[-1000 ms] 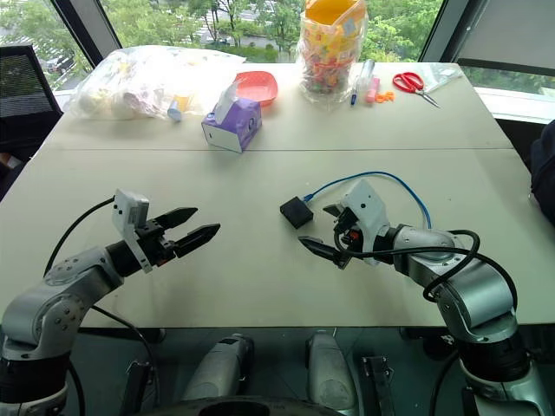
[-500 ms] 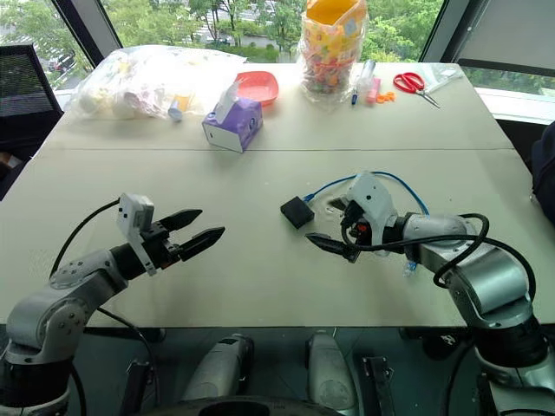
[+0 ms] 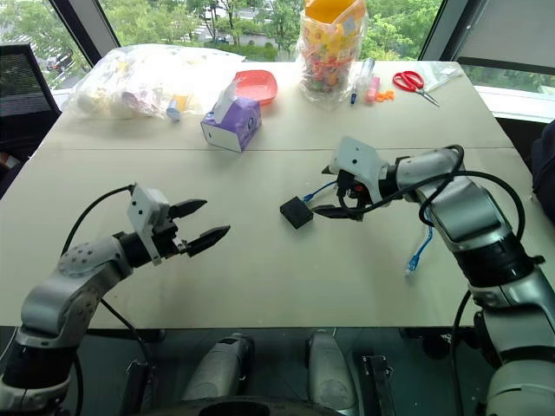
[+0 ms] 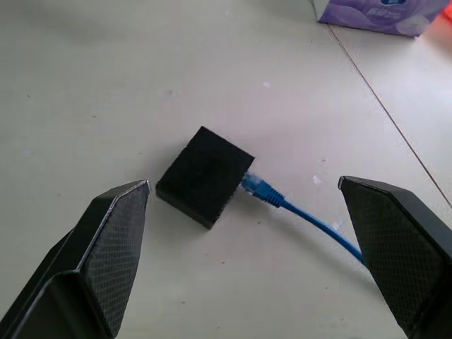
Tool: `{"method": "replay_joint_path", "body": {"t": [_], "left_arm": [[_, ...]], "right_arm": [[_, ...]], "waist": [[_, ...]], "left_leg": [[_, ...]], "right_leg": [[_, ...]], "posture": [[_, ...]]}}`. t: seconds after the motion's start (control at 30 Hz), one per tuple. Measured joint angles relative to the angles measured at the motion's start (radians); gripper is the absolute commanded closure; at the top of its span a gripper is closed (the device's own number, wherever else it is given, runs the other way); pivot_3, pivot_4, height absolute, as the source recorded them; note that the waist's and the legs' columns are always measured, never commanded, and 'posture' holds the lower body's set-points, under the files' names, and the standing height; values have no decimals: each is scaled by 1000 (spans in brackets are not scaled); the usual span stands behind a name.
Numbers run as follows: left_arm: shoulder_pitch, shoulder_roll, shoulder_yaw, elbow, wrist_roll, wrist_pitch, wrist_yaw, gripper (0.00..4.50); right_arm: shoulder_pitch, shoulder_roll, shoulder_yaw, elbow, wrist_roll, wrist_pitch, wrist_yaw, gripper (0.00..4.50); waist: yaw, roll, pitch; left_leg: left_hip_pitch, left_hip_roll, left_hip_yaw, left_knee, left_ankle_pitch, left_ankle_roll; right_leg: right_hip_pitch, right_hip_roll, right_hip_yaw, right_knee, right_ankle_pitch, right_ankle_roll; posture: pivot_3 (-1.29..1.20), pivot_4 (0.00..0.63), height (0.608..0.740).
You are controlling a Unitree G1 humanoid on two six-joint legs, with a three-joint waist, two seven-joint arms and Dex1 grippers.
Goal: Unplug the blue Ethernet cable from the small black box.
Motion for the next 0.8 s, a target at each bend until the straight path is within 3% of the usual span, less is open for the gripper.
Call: {"method": "replay_joint_path", "body": {"t": [0.17,0.37,0.53,0.67,0.77,0.8], "left_arm": [[-48,0,-13,15,35,-49,-15,73],[-28,-3,-24,9,50,-56,-15,73],[-7,-13,-40,-13,71,-69,-4,73],[-2,-15,-40,-25,74,-71,8,73],[0,-15,-40,-26,77,-71,14,0],[1,-15,-39,-26,79,-72,18,0]], "right_arm": [[-181,88,160,324,-212,-303,113,0],[-303,223,264,699,-419,-633,130,0],[-414,368,263,923,-465,-718,133,0],[-469,422,256,1053,-496,-749,132,0],[-498,453,248,1130,-509,-745,148,859],[-506,466,247,1150,-515,-739,161,1349]], "waist": [[-4,0,0],[-5,0,0],[-25,0,0],[-27,1,0],[-27,1,0],[-28,1,0]], "left_leg": [[0,0,0,-2,0,0],[-1,0,0,-3,0,0],[-1,0,-1,-2,1,-1],[-1,0,-1,-2,1,-1],[0,0,-1,-2,1,-1],[1,0,-1,-2,1,-1]], "right_leg": [[-1,0,0,0,2,3],[-3,0,0,1,2,4],[-3,0,0,2,2,4],[-3,0,0,4,2,4],[-3,0,0,5,2,4],[-3,0,0,5,2,4]], "posture": [[0,150,740],[0,150,740],[0,150,740],[0,150,740],[0,150,740],[0,150,740]]}}
